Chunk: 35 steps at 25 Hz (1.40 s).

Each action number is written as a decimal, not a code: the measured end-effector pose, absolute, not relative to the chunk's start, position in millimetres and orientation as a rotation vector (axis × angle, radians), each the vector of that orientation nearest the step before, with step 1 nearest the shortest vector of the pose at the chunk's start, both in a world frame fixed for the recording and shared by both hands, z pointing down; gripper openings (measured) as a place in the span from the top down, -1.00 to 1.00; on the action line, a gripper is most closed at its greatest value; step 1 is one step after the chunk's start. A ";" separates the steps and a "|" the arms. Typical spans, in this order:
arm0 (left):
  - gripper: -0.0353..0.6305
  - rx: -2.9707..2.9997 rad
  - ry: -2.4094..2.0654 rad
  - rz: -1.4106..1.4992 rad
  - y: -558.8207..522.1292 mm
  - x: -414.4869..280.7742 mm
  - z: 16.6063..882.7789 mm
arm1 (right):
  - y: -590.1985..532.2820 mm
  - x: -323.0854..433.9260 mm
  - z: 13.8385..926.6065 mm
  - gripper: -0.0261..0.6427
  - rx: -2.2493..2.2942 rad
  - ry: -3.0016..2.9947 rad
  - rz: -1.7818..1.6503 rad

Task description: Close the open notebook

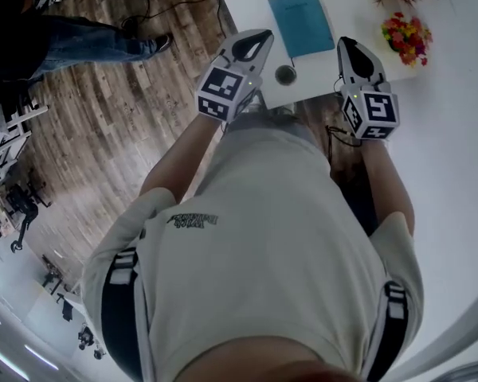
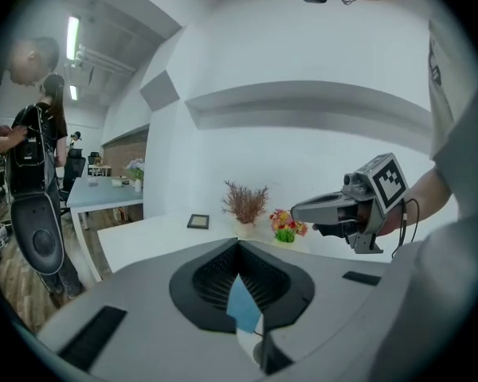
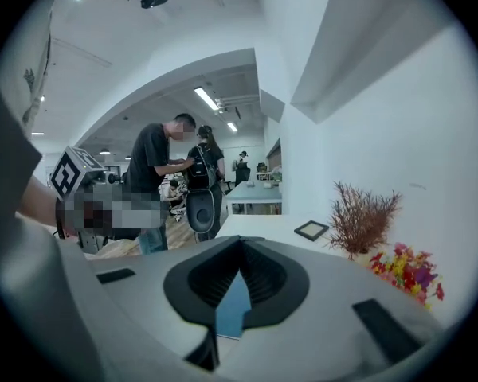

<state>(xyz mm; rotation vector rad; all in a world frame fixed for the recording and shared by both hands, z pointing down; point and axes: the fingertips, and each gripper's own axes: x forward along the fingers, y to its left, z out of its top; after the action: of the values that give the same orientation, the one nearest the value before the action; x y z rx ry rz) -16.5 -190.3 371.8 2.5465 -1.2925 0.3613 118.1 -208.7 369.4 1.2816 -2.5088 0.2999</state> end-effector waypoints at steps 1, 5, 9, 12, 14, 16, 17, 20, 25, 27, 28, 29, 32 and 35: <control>0.85 2.559 -1.301 0.348 -188.0 -18.1 362.6 | -205.2 113.3 361.1 0.91 1.277 -2.524 0.275; 0.85 2.611 -1.329 0.306 -177.1 -22.9 332.7 | -187.8 90.8 326.8 0.91 1.252 -2.596 0.211; 0.85 2.673 -1.362 0.242 -166.2 -25.4 306.5 | -170.0 73.2 292.8 0.91 1.247 -2.675 0.175; 0.85 2.724 -1.395 0.192 -156.0 -28.3 288.3 | -158.6 62.6 274.8 0.91 1.226 -2.722 0.152; 0.85 2.762 -1.407 0.168 -149.3 -28.5 276.9 | -153.3 58.2 268.5 0.91 1.216 -2.739 0.134; 0.85 2.788 -1.401 0.165 -141.4 -26.9 269.3 | -147.1 54.3 265.9 0.91 1.198 -2.751 0.101; 0.85 2.799 -1.398 0.167 -137.5 -26.4 266.8 | -143.1 52.0 264.8 0.91 1.188 -2.757 0.075; 0.85 2.819 -1.400 0.151 -129.2 -26.6 260.8 | -132.7 45.6 258.5 0.91 1.182 -2.777 -0.020; 0.85 2.818 -1.396 0.121 -123.6 -25.3 258.3 | -126.9 38.0 248.0 0.92 1.190 -2.808 -0.077; 0.85 2.818 -1.394 0.108 -122.0 -25.3 256.5 | -126.3 36.1 244.7 0.92 1.190 -2.815 -0.069; 0.85 2.818 -1.396 0.102 -121.5 -25.5 256.0 | -126.2 35.4 242.8 0.92 1.190 -2.818 -0.066; 0.86 2.818 -1.399 0.098 -121.3 -25.8 256.0 | -126.3 34.9 241.2 0.92 1.190 -2.822 -0.064; 0.85 2.813 -1.402 0.101 -121.3 -26.4 257.9 | -127.9 34.3 238.5 0.92 1.192 -2.827 -0.066; 0.85 2.814 -1.398 0.096 -123.1 -25.8 256.8 | -129.6 34.3 235.7 0.92 1.192 -2.830 -0.065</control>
<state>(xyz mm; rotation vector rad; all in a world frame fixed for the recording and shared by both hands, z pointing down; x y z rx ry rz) -25.8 -123.1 256.8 2.8141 -1.3980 0.0964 34.3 -129.6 235.7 1.1921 -2.8302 -0.0655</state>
